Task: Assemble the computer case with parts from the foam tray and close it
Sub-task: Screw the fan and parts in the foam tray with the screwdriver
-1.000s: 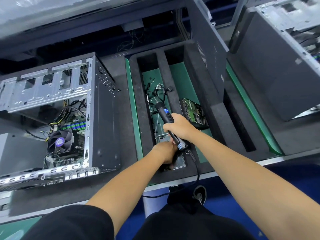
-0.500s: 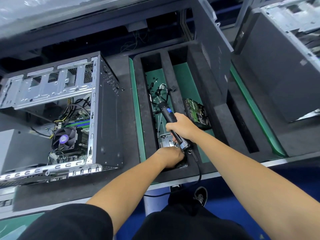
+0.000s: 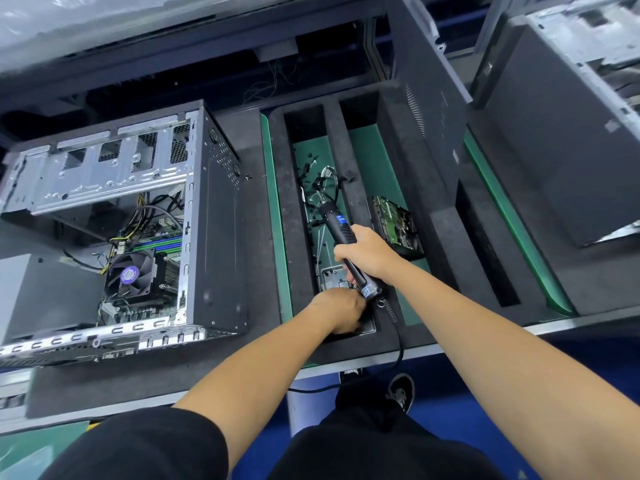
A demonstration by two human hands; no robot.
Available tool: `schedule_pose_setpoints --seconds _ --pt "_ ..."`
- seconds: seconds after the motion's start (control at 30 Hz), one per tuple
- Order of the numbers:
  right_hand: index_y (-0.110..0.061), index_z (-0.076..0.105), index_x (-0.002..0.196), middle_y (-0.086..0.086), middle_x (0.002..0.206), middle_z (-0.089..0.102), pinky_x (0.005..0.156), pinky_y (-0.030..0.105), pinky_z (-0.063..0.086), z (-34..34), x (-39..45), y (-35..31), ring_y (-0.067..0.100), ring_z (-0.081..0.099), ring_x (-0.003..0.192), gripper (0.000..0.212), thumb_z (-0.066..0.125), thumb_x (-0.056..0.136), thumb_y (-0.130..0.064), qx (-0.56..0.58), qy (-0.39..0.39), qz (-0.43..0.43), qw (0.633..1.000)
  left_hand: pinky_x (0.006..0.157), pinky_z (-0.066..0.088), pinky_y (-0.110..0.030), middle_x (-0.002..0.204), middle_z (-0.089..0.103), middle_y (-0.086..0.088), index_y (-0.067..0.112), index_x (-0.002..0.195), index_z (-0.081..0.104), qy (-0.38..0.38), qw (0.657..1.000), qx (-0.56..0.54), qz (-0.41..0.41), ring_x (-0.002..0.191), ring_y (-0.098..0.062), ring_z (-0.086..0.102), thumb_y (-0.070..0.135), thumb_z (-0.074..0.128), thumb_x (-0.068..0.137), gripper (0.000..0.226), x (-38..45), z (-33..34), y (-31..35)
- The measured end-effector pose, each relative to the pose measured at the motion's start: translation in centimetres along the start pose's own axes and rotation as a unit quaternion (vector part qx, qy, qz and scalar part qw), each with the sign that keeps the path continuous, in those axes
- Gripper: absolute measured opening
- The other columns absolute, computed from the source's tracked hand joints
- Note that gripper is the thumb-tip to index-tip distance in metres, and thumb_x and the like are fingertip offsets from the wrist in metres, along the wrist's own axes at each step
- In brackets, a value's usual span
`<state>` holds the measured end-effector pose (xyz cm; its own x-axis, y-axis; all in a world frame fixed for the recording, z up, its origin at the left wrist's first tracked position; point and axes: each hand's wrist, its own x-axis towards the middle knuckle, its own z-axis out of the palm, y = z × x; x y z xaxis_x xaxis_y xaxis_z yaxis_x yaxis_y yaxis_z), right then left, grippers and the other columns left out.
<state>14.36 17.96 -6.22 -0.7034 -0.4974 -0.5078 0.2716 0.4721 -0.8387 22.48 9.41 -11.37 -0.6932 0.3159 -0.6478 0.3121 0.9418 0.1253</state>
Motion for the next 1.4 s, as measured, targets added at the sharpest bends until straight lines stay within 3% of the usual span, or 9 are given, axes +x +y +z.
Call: schedule_pose_setpoints --seconds 0.37,0.5,0.63,0.73,0.83,0.93,1.07,1.2,1.4 --pt "-0.010 0.045 0.093 0.017 0.079 0.051 0.047 0.034 0.050 -0.1 0.2 0.2 0.029 0.056 0.050 0.023 0.061 0.077 -0.008 0.041 -0.018 0.006 0.999 0.094 0.047 -0.041 0.119 0.053 -0.013 0.009 0.121 0.054 0.038 0.986 -0.140 -0.081 0.111 -0.029 0.048 0.014 0.051 0.082 0.039 0.5 -0.6 -0.7" --pt "-0.010 0.045 0.092 0.015 0.073 0.054 0.046 0.033 0.050 -0.2 0.2 0.4 0.027 0.057 0.047 0.023 0.061 0.077 -0.007 0.045 -0.020 0.003 0.999 0.086 0.048 -0.036 0.106 0.055 -0.011 0.007 0.105 0.056 0.081 0.966 -0.205 -0.132 0.105 -0.029 0.055 0.008 0.046 0.087 0.020 0.5 -0.9 -0.6" --pt "-0.010 0.046 0.090 0.012 0.067 0.055 0.046 0.033 0.050 -0.2 0.3 0.5 0.027 0.057 0.046 0.022 0.062 0.076 -0.006 0.053 -0.010 0.003 0.999 0.075 0.041 -0.027 0.105 0.063 -0.006 0.005 0.117 0.059 0.168 0.917 -0.291 -0.215 0.105 -0.027 0.059 0.009 0.048 0.092 0.028 0.4 -0.7 -0.6" --pt "-0.010 0.046 0.089 0.012 0.066 0.055 0.047 0.034 0.050 -0.2 0.3 0.6 0.026 0.056 0.047 0.021 0.061 0.076 -0.006 0.061 -0.015 0.001 0.998 0.074 0.040 -0.027 0.082 0.051 0.003 0.006 0.111 0.057 0.139 0.930 -0.286 -0.185 0.101 -0.026 0.058 0.004 0.046 0.091 0.023 0.4 -1.0 -0.5" --pt "-0.010 0.045 0.091 0.013 0.068 0.055 0.047 0.033 0.050 -0.2 0.2 0.6 0.026 0.057 0.047 0.023 0.061 0.076 -0.006 0.060 -0.017 0.003 0.998 0.077 0.045 -0.030 0.104 0.057 -0.009 0.008 0.104 0.055 0.115 0.939 -0.268 -0.184 0.097 -0.026 0.058 0.001 0.044 0.089 0.020 0.7 -1.1 -0.4" --pt "-0.011 0.045 0.092 0.014 0.071 0.053 0.047 0.033 0.049 -0.3 0.2 0.5 0.026 0.055 0.048 0.023 0.061 0.077 -0.005 0.069 -0.019 0.005 0.997 0.092 0.046 -0.035 0.119 0.056 -0.013 0.003 0.118 0.054 0.102 0.953 -0.241 -0.152 0.106 -0.030 0.056 0.001 0.045 0.089 0.031 0.8 -0.9 -0.1" --pt "-0.011 0.045 0.092 0.016 0.070 0.053 0.045 0.033 0.049 -0.2 0.2 0.5 0.027 0.053 0.046 0.024 0.061 0.076 -0.004 0.078 -0.023 0.006 0.997 0.100 0.039 -0.034 0.146 0.034 -0.018 0.004 0.143 0.035 0.103 0.965 -0.213 -0.110 0.123 -0.032 0.045 0.002 0.046 0.092 0.052 1.0 -0.1 0.6" --pt "-0.010 0.045 0.091 0.015 0.071 0.053 0.046 0.033 0.049 -0.2 0.2 0.4 0.027 0.054 0.046 0.022 0.061 0.077 -0.004 0.073 -0.021 0.005 0.997 0.102 0.038 -0.036 0.146 0.037 -0.018 0.001 0.142 0.034 0.103 0.977 -0.159 -0.098 0.129 -0.029 0.040 0.003 0.045 0.092 0.052 1.3 0.3 0.5" --pt "-0.010 0.046 0.093 0.015 0.072 0.052 0.046 0.034 0.050 -0.2 0.1 0.3 0.027 0.054 0.047 0.021 0.060 0.079 -0.004 0.072 -0.020 0.005 0.997 0.093 0.045 -0.039 0.135 0.045 -0.018 0.003 0.134 0.044 0.105 0.971 -0.178 -0.122 0.117 -0.031 0.049 0.007 0.050 0.090 0.044 1.2 0.3 0.6"
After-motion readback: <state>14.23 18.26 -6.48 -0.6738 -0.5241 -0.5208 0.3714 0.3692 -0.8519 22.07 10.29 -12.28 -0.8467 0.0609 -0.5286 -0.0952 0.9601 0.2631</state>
